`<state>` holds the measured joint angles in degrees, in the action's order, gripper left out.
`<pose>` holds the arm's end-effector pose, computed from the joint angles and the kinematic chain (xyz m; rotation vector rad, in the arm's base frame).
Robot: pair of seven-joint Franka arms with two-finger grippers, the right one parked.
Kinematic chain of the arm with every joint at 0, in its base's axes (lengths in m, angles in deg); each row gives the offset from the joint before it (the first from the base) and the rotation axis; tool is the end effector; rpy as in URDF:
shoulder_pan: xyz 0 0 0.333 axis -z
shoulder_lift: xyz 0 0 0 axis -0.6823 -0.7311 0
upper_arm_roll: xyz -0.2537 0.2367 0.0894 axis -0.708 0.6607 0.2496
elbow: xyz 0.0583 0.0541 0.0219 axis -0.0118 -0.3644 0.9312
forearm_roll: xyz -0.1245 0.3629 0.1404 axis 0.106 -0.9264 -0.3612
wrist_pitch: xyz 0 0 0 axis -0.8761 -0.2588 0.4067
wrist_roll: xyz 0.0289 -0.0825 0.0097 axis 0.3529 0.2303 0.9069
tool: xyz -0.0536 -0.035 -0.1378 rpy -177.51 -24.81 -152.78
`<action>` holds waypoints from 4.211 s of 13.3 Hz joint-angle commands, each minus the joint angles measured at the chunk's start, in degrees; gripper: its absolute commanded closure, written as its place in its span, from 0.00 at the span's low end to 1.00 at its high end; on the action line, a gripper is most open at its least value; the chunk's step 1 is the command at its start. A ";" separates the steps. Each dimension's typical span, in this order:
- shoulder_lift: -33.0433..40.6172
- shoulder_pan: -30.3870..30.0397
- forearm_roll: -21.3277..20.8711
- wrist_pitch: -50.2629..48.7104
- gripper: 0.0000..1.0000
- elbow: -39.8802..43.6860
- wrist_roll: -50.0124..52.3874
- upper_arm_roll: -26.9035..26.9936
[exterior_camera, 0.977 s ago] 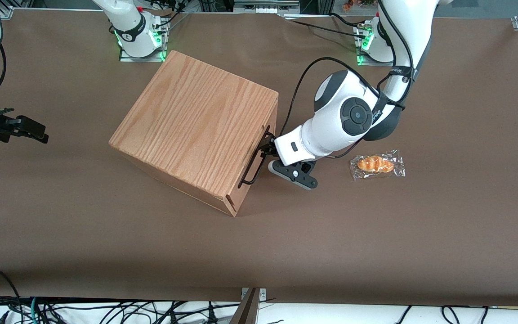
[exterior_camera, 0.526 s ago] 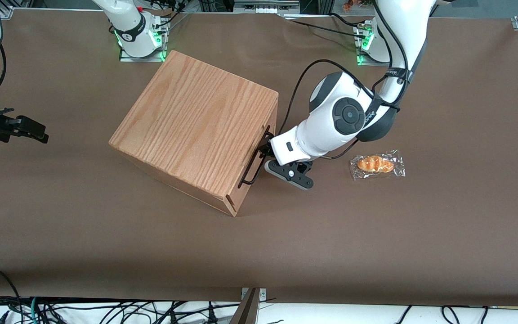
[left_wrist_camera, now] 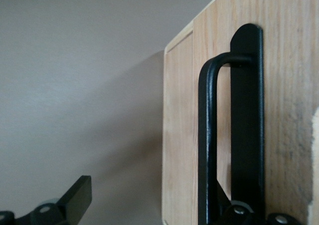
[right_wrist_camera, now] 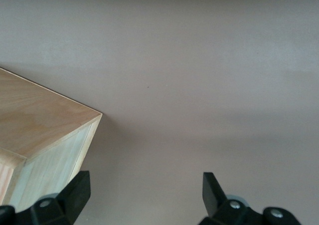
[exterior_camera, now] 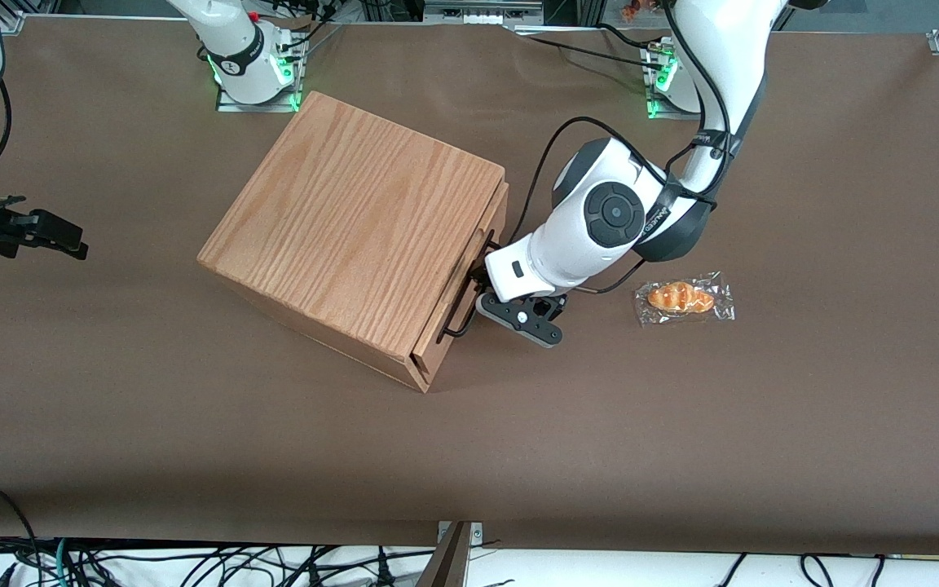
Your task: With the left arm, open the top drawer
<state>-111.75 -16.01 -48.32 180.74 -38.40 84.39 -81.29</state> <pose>0.6505 -0.4404 0.3557 2.7877 -0.5534 0.0503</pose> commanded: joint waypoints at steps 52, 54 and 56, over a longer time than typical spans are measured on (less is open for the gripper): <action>35.39 -27.44 -11.54 -18.60 0.00 -20.06 -0.26 0.10; 39.61 -27.71 -11.37 -18.84 0.00 -24.89 0.26 0.10; 39.98 -29.11 -11.19 -22.59 0.00 -24.57 -0.53 0.01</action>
<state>-74.77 -43.73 -60.91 159.08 -59.49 84.20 -80.91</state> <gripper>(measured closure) 0.000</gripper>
